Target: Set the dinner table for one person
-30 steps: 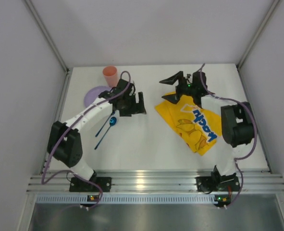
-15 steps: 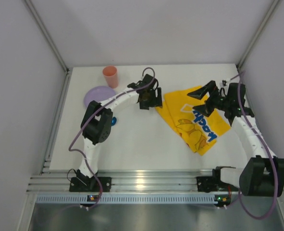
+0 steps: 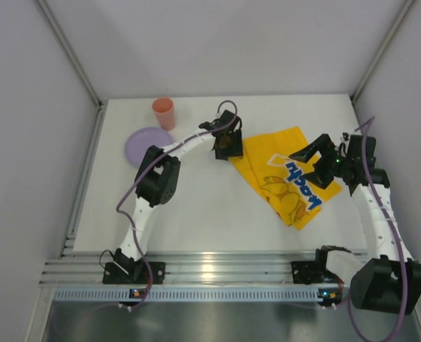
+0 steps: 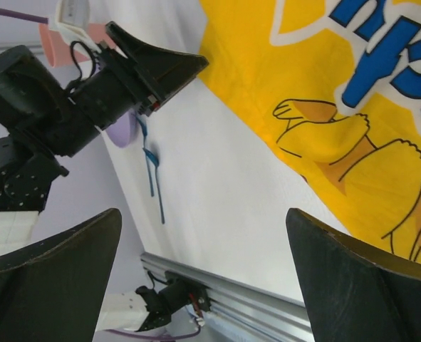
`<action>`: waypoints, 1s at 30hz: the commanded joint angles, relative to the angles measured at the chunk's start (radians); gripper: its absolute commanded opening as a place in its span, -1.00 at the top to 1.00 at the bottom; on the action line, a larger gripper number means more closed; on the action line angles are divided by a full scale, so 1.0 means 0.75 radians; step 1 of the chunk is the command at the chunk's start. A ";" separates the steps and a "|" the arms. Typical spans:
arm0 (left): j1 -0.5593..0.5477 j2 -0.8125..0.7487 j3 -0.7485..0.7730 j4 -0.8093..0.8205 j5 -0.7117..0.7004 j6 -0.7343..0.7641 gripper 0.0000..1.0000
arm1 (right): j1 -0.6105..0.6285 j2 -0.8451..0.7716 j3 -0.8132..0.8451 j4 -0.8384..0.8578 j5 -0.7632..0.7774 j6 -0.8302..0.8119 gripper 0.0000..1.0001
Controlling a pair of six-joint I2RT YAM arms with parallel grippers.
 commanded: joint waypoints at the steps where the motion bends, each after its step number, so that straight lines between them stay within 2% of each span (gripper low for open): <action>1: -0.004 0.024 0.051 -0.009 -0.067 0.025 -0.27 | -0.034 -0.038 0.031 -0.126 0.096 -0.088 -0.99; 5: 0.000 0.071 0.065 0.010 -0.044 0.042 -0.18 | -0.057 -0.049 0.063 -0.190 0.161 -0.147 -1.00; 9: -0.002 0.110 0.104 0.030 0.103 0.038 0.18 | -0.088 -0.022 0.108 -0.288 0.345 -0.218 -0.99; 10: -0.004 0.112 0.108 0.030 0.117 0.040 0.44 | -0.106 -0.006 0.120 -0.347 0.467 -0.255 -0.99; 13: -0.002 0.112 0.124 0.006 0.132 0.056 1.00 | -0.114 0.070 0.170 -0.423 0.686 -0.339 -1.00; 16: 0.002 0.081 0.122 -0.017 0.101 0.085 1.00 | -0.122 0.158 0.211 -0.488 0.887 -0.380 -1.00; 21: 0.014 0.034 0.098 -0.039 0.103 0.130 1.00 | -0.173 0.301 0.139 -0.419 0.963 -0.405 -0.99; 25: 0.020 0.022 0.100 -0.074 0.115 0.185 1.00 | -0.188 0.428 0.066 -0.274 0.933 -0.413 -0.79; 30: 0.024 0.009 0.122 -0.129 0.140 0.203 1.00 | -0.192 0.581 0.074 -0.168 0.973 -0.425 -0.56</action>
